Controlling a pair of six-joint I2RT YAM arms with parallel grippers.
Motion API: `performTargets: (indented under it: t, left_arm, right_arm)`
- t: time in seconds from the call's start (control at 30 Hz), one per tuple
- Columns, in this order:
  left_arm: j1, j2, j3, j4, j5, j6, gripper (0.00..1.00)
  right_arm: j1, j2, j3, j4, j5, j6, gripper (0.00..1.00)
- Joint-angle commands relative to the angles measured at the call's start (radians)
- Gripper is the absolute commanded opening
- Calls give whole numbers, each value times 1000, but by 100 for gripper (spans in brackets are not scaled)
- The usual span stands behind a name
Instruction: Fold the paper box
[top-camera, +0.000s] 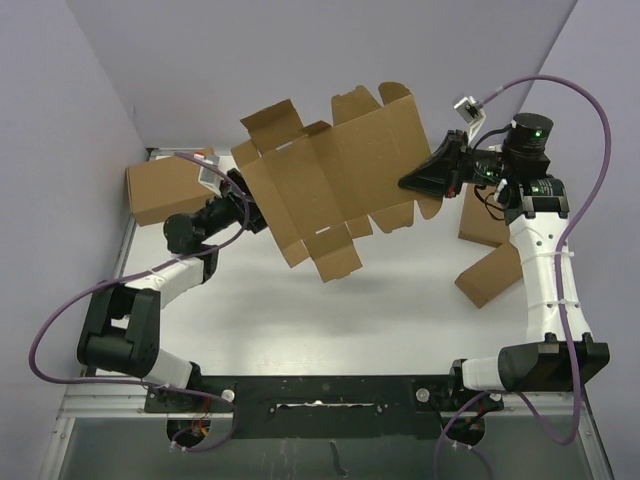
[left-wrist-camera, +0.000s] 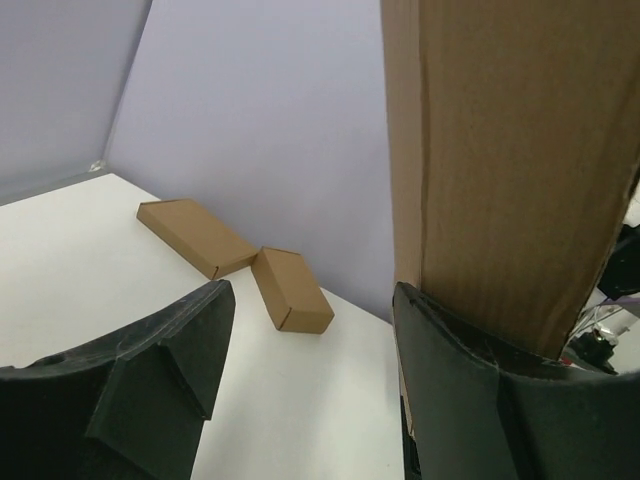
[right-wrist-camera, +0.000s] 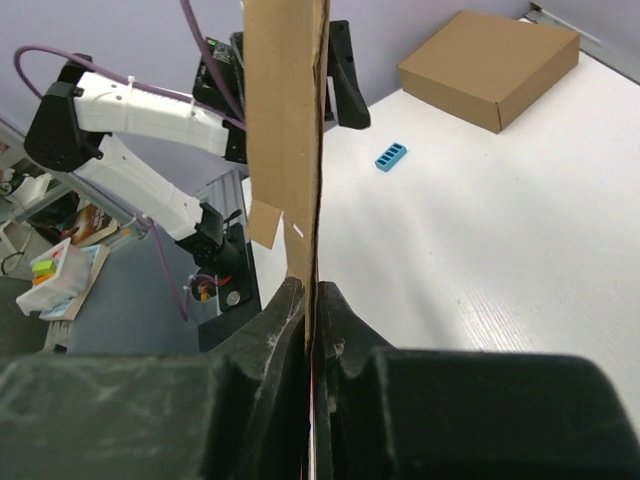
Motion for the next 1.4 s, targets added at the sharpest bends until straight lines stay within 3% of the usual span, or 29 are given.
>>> performTargets:
  t: [0.0,0.27,0.53,0.73,1.0,1.37]
  left_arm:
    - [22,-91,32,88,12,-48,65]
    - [28,-114,-8,84,2,-65,75]
    - [-76,-46,-3,84,6,-28,86]
    - [-85,-56,8,85,23,-37,92]
    - [-88,-62,-11,84,5,-59,98]
    - [-91,-97,-6,84,-4,-110,98]
  right_arm:
    - [-8,1,58,-112,58,-132,0]
    - [-4,-5,14,-93,73,-134,0]
    - [14,-17,-91,13,57,-61,0]
    - [12,-1,-95,-3,72,-86,0]
    - [13,1,-110,8,72,-82,0]
    - [14,7,-113,11,69,-82,0]
